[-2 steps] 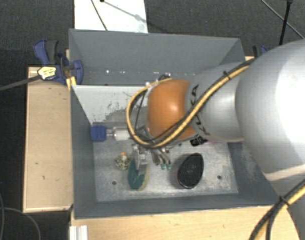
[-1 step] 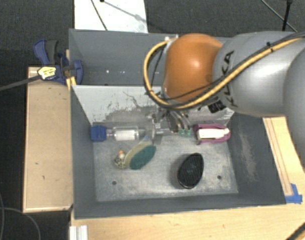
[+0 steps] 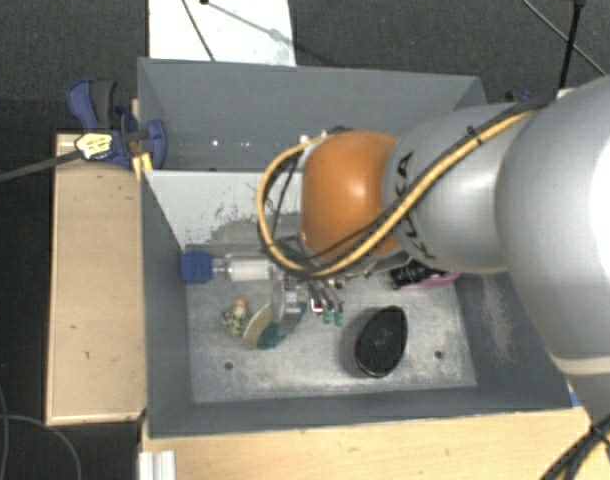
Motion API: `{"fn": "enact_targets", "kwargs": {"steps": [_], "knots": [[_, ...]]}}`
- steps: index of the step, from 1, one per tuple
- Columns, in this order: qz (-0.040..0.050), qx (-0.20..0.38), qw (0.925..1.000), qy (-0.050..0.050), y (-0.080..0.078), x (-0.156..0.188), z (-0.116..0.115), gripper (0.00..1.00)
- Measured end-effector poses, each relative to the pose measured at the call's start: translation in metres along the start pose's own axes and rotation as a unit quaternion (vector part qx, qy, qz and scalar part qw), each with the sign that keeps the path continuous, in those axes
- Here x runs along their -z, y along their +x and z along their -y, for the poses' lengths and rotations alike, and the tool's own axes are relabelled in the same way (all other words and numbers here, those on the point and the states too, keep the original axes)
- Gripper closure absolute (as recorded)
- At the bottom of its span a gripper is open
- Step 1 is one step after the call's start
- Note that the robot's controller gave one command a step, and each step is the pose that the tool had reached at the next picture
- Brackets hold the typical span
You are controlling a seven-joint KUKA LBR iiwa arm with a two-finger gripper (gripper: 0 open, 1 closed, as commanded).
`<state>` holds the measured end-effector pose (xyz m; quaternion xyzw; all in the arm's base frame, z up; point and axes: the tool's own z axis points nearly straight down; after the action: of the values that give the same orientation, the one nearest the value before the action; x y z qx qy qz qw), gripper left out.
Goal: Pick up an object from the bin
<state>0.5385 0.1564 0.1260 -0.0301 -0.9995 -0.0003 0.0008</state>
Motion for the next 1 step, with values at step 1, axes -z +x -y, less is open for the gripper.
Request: {"fn": "enact_targets", "kwargs": {"steps": [1], "knots": [[0.0064,-0.013,0.9999,-0.002,-0.0153,0.0815,-0.0004,1.0]]}}
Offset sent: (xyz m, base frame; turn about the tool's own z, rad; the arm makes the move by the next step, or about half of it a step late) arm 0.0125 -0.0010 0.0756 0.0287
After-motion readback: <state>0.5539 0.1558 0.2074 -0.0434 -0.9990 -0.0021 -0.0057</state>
